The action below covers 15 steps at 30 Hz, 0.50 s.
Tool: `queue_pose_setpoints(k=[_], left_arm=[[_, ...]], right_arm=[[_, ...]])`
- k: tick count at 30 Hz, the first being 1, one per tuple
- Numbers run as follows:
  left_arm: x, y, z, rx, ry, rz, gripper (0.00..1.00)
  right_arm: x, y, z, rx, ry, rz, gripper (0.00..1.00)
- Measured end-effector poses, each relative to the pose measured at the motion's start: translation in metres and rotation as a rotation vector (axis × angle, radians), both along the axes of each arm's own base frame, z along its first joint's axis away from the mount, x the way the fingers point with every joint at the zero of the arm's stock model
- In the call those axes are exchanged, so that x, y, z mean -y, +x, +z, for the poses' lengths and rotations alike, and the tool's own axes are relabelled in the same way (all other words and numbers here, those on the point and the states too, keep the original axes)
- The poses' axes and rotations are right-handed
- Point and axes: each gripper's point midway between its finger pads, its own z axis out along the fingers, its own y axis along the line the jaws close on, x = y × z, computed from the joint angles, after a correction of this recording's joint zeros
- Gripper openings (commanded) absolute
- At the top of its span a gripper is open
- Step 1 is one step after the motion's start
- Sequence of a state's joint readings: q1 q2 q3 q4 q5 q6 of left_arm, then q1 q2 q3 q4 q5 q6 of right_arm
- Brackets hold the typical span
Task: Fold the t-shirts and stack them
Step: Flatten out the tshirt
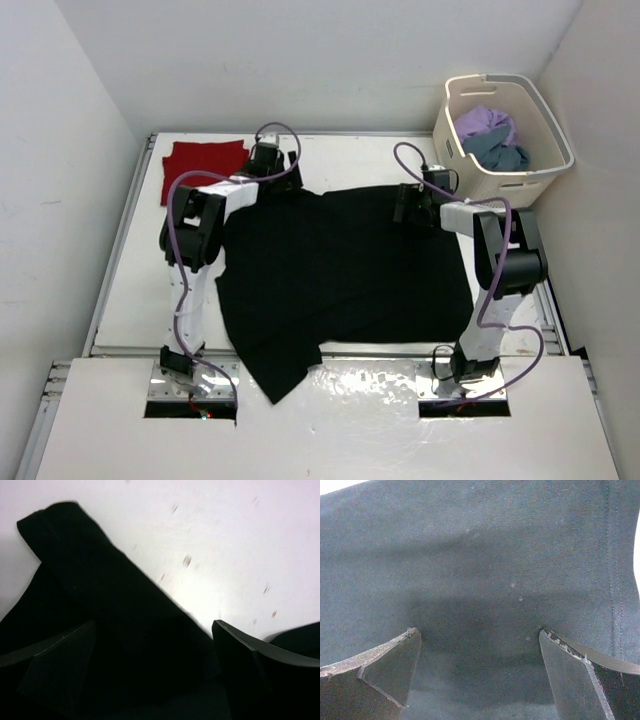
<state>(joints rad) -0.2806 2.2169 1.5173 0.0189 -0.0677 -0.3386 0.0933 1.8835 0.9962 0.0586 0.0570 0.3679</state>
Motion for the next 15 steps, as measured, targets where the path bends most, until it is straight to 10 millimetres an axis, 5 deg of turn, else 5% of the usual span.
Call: queue_pose_setpoints(k=[15], left_arm=[[0.008, 0.104, 0.009, 0.111, -0.046, -0.051, 1.0]], right_arm=[[0.016, 0.09, 0.0, 0.02, -0.043, -0.069, 0.99]])
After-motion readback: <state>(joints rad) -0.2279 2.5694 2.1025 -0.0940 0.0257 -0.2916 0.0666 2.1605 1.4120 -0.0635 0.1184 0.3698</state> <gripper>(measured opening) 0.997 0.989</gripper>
